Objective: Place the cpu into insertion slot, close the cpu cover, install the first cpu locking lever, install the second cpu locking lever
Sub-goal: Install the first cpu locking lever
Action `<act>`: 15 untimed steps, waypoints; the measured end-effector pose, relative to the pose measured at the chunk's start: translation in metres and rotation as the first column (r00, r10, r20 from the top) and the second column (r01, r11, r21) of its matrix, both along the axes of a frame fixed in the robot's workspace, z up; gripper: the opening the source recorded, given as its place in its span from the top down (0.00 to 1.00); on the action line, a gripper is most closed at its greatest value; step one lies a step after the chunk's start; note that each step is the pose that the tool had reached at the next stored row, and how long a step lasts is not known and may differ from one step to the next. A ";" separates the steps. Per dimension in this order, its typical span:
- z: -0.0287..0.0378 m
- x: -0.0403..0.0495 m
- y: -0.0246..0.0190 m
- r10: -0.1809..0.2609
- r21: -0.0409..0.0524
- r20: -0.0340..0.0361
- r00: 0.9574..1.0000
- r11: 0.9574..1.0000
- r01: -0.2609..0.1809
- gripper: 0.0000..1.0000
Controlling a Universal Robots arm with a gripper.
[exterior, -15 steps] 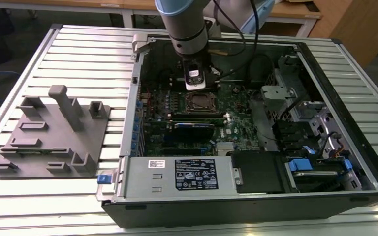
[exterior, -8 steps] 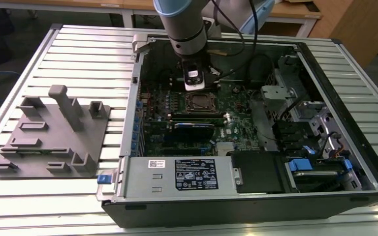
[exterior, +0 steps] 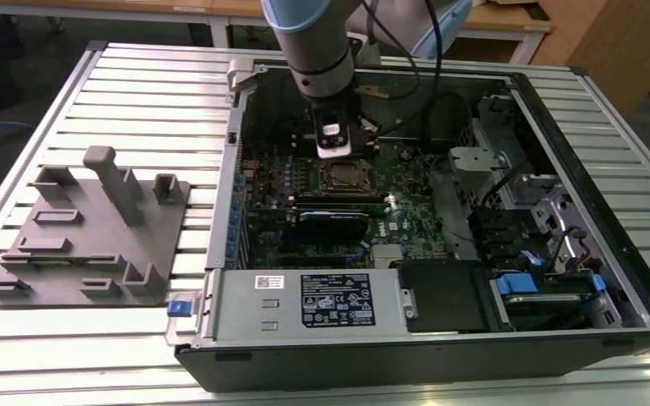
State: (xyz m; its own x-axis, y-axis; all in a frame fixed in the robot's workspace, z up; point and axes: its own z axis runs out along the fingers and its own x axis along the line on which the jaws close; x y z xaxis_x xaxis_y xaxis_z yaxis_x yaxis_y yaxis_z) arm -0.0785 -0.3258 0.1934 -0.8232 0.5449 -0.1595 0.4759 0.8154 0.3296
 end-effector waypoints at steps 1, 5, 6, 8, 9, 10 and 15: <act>-0.0006 0.0000 0.0000 0.000 -0.001 0.000 1.000 1.000 0.000 0.90; -0.0022 0.0000 0.0000 0.000 -0.008 0.001 1.000 1.000 0.000 0.90; -0.0025 0.0001 -0.0001 0.000 -0.010 0.001 1.000 1.000 0.000 0.90; -0.0032 0.0006 -0.0005 0.000 -0.015 0.001 1.000 1.000 0.000 0.90; -0.0034 0.0009 -0.0008 0.000 -0.017 0.001 1.000 1.000 0.000 0.90; -0.0037 0.0010 -0.0011 0.000 -0.020 0.001 1.000 1.000 0.000 0.90; -0.0048 0.0013 -0.0021 0.000 -0.035 0.001 1.000 0.999 0.000 0.90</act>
